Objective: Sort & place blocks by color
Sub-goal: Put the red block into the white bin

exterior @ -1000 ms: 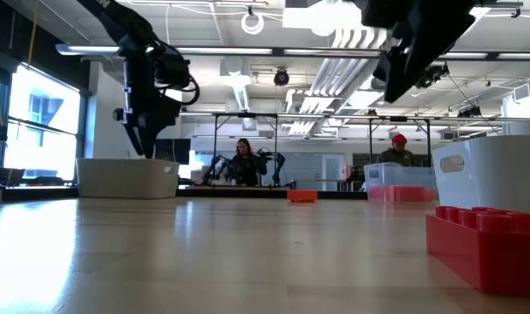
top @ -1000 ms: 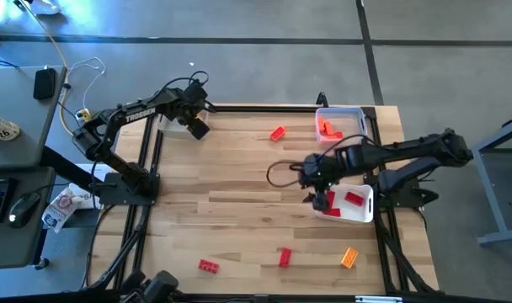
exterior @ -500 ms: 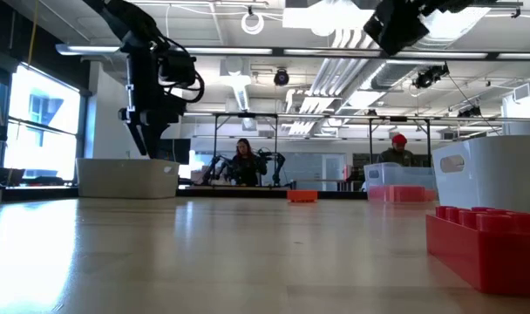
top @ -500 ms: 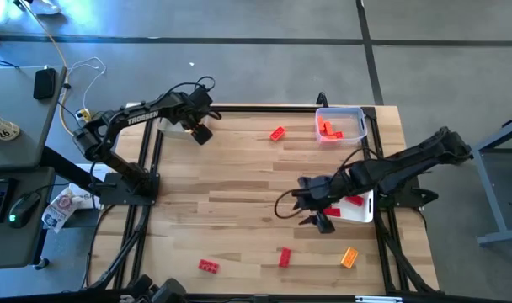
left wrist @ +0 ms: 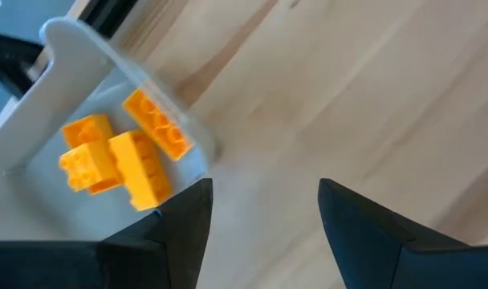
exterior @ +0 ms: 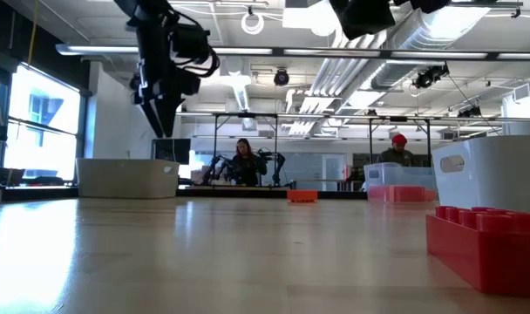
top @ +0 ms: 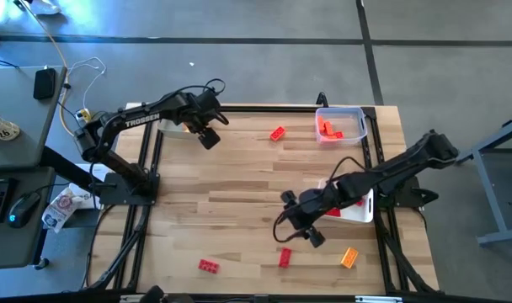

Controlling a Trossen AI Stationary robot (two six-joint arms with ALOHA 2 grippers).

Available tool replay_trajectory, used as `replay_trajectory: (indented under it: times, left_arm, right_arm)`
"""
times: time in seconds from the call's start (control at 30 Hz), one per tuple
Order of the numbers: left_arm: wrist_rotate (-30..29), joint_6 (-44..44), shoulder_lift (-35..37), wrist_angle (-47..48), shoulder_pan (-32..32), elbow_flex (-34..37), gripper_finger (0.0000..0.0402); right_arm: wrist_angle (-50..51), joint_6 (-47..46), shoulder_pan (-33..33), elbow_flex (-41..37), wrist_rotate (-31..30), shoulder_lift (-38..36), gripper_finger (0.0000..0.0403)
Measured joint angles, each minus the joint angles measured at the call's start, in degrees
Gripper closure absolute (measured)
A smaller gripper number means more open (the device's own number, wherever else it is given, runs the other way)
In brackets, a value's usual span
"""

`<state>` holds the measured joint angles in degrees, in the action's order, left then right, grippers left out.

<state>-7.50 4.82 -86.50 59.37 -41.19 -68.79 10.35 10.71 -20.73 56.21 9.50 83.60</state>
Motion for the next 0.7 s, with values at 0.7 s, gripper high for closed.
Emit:
replay_trajectory:
  times: [0.7]
  left_arm:
    - [0.2,10.2,0.0,1.0,15.7,-1.3,0.019]
  right_arm:
    - [-5.9,10.4,-5.4,0.0,5.9,13.9,0.0178]
